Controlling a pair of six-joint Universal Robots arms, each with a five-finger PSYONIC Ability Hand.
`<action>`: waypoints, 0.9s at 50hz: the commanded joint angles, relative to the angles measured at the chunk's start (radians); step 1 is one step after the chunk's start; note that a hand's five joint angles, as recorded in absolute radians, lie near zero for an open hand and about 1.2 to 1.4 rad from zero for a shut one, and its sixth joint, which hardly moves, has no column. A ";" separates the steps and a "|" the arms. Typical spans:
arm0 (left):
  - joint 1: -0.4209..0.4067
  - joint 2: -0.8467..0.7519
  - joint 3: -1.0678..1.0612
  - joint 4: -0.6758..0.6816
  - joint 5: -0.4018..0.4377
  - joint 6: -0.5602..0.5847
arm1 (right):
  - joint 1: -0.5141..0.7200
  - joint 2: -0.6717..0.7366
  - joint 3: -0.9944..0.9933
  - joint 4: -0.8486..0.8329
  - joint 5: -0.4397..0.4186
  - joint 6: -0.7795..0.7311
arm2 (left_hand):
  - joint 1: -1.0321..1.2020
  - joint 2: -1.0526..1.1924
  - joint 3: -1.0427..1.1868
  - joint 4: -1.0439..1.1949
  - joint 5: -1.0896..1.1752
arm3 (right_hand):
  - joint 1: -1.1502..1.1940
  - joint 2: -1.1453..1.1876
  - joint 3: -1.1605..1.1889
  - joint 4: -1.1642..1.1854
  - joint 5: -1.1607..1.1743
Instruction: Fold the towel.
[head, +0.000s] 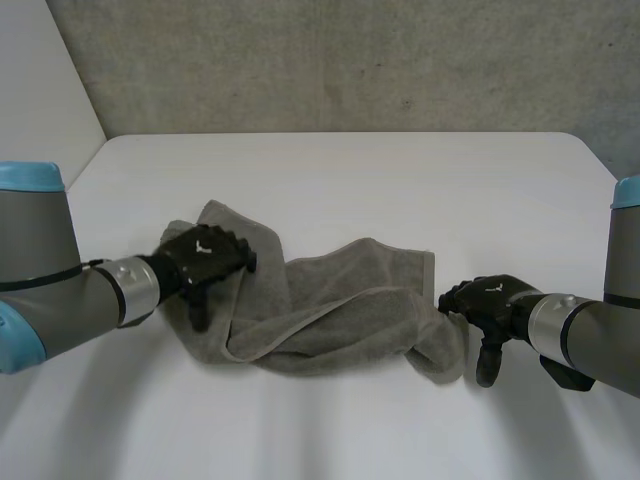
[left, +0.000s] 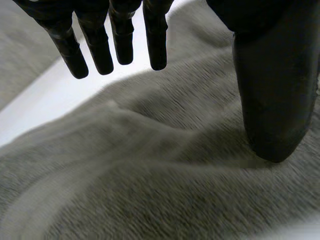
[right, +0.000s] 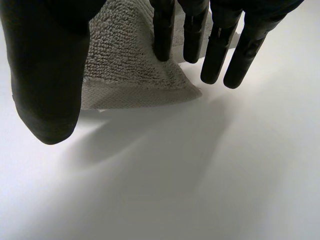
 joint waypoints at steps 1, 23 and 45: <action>0.002 0.005 -0.041 -0.119 0.003 0.132 | 0.000 0.008 -0.001 -0.001 0.000 0.000 | -0.043 -0.012 -0.019 -0.019 0.015 | -0.047 -0.065 -0.064 -0.048 -0.009; 0.024 0.063 -0.142 -0.142 0.000 0.158 | 0.002 0.008 0.007 -0.018 0.006 0.002 | 0.682 0.713 0.706 0.706 0.740 | -0.029 -0.047 -0.047 -0.031 0.009; 0.087 0.216 -0.209 -0.123 0.004 0.072 | -0.027 0.024 -0.056 0.025 -0.023 0.270 | 0.670 0.702 0.695 0.695 0.728 | -0.198 -0.216 -0.216 -0.200 -0.160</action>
